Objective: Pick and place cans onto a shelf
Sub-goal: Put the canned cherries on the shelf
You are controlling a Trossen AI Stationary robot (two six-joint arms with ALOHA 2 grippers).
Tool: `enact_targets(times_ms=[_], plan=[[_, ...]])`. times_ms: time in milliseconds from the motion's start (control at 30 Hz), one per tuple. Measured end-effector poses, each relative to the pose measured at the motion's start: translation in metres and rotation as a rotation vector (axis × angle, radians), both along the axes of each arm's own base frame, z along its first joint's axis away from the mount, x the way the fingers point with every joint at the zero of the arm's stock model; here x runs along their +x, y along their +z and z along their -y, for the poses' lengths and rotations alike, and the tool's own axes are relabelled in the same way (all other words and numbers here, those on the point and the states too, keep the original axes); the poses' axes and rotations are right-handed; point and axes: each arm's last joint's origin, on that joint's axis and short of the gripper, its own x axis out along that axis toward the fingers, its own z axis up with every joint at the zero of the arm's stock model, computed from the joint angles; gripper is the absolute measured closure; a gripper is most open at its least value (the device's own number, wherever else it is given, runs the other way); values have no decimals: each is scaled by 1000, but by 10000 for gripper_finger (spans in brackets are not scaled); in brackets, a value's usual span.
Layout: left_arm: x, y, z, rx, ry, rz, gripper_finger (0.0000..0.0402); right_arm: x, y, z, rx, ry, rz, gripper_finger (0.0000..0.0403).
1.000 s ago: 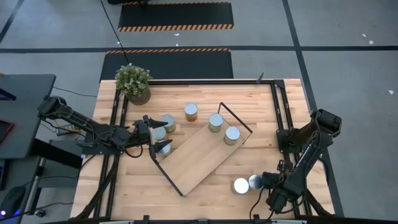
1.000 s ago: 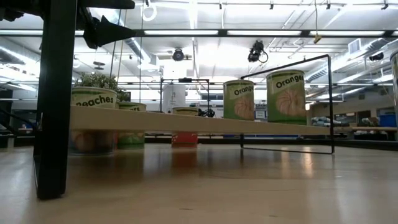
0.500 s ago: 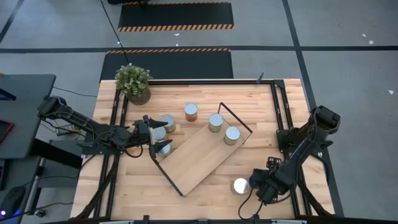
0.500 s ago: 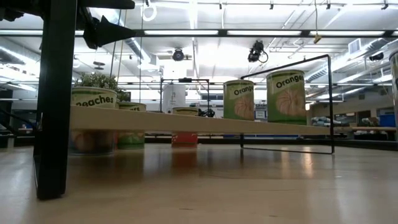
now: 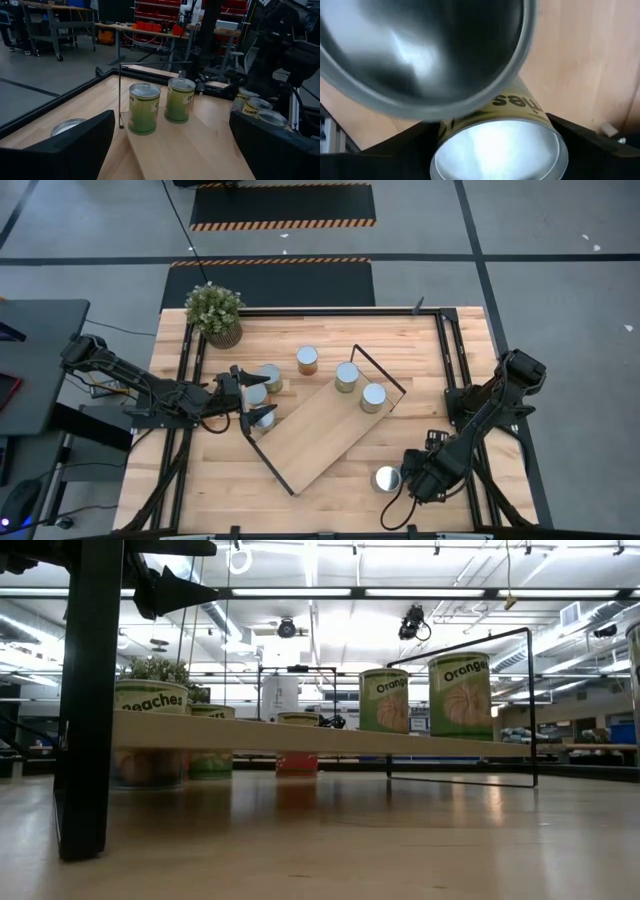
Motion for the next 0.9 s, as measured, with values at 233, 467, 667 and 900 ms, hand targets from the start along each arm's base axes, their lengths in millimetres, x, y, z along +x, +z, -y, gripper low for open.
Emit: enact_targets(times_ms=[233, 467, 667, 900], plan=[[0, 0, 0, 0, 0, 0, 2, -1, 10, 11, -32, 17, -99, 83], [0, 0, 0, -1, 0, 0, 2, 28, 44, 40, -160, 40, -43, 76], [0, 0, 0, 5, 0, -1, 2, 59, 71, 57, -148, 52, 105, 77], [0, 0, 0, 7, 0, 0, 2, 105, 77, 61, -98, 142, 246, 77]])
